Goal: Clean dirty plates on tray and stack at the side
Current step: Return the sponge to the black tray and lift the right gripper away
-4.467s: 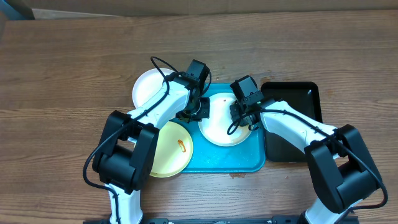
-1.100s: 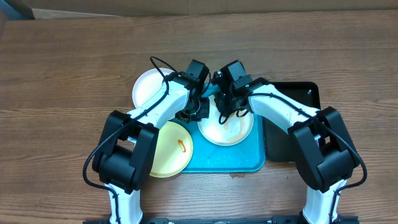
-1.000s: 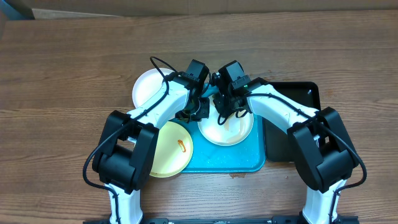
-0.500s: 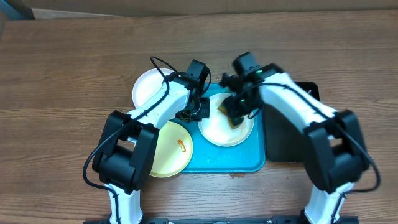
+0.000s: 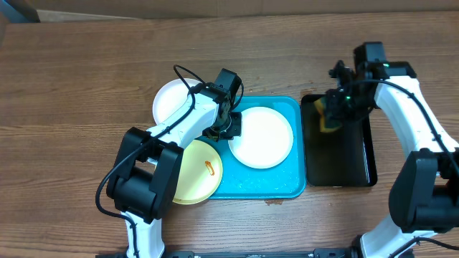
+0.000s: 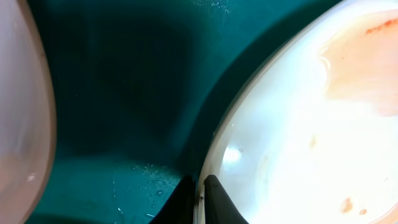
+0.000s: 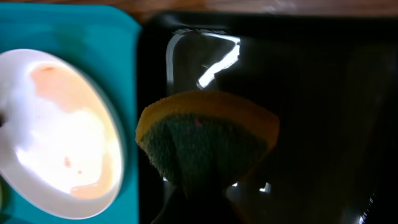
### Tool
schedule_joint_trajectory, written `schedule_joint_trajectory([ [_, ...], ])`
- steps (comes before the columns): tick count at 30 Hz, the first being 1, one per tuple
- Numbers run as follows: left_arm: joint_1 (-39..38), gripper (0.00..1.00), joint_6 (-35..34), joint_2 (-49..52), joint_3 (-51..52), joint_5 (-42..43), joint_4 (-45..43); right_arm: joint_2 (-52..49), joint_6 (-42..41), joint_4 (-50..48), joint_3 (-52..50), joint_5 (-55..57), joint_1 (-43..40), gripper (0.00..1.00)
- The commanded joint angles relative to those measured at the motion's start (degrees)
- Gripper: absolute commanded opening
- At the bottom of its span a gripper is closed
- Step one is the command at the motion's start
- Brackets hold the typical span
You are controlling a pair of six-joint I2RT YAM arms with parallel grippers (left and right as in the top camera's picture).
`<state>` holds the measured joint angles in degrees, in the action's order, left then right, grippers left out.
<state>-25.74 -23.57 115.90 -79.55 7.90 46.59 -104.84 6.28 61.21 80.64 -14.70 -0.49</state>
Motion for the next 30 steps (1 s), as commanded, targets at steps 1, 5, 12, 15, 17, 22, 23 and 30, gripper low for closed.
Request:
schedule_joint_trajectory([
  [1,0.20,0.13,0.44,0.61,-1.05,-0.37,-0.37,0.98,-2.05,-1.84,-3.28,2.36,-1.29,0.04],
  [5,0.20,0.19,0.44,0.61,-1.05,-0.37,-0.44,0.98,-3.76,-7.67,-8.11,5.68,-1.46,0.04],
  [12,0.07,0.35,0.39,0.61,-1.03,-0.35,0.50,0.98,-5.33,-13.31,-13.33,8.66,-1.46,0.21],
  [15,-0.17,0.36,0.35,0.63,-0.87,-0.42,0.42,0.98,-6.60,-14.60,-13.29,8.66,-1.46,0.36],
  [17,-0.50,0.36,0.28,0.70,-0.66,-0.39,-0.31,0.98,-7.08,-15.76,-13.09,8.66,-1.46,0.44],
  [22,-2.23,0.30,0.22,0.79,-0.20,-0.39,-0.83,0.98,-9.60,-13.22,-7.21,8.35,-1.90,0.58],
  [23,-2.62,0.30,0.20,0.81,-0.13,-0.39,-0.83,0.98,-9.60,-11.19,-4.87,8.00,-2.25,0.60],
  [30,-4.15,0.19,-0.20,0.94,0.79,-1.49,-1.42,0.98,-11.08,-1.29,7.98,7.56,-6.12,0.62],
])
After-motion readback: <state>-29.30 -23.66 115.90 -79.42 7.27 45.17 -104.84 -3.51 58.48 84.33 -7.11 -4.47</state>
